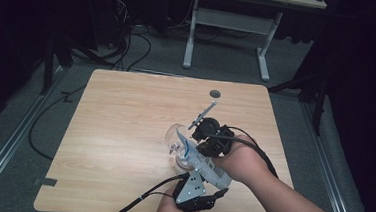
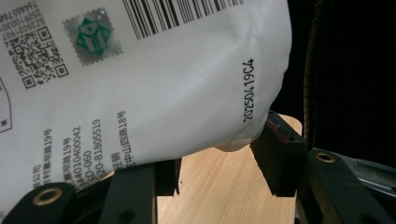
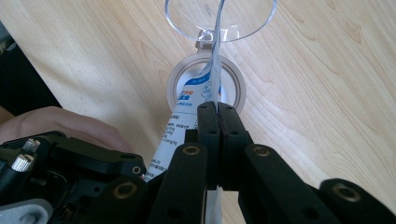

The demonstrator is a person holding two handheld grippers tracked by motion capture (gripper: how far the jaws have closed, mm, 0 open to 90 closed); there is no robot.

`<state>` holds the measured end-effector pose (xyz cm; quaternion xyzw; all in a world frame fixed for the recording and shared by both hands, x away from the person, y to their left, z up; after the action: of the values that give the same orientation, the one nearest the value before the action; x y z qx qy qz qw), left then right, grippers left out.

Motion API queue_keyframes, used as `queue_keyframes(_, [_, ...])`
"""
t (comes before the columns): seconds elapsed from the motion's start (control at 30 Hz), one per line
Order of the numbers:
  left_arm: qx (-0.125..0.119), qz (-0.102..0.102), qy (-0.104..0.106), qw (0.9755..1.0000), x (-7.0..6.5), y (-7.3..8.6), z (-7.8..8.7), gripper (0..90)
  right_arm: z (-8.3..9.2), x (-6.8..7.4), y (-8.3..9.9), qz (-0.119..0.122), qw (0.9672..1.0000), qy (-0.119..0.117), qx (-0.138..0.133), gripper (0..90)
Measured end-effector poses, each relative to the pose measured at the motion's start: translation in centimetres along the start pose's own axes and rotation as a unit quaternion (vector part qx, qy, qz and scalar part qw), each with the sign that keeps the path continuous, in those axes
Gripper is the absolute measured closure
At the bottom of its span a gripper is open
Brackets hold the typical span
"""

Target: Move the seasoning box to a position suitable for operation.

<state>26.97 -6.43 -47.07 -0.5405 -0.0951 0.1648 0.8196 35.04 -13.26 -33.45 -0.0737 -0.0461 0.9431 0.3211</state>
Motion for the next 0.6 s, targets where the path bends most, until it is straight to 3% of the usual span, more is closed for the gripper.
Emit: queue_keyframes(0.6, [-0.003,0.002,0.001,1.0,0.05,-0.08,0.13,54.6,0.0,0.07,-0.24,0.002,1.0,0.003,0.001,89.8])
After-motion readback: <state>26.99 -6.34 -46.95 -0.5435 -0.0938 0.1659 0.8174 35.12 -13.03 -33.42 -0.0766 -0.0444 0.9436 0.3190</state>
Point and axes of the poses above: each handheld gripper's, and its own axes: z roughly backward along the jaws, y roughly out of its underside, x roughly to its left, the point moved 2 cm from there along -z, roughly forward along the jaws, and after that the axes turned 11 degrees about x, right-handed, at the moved point
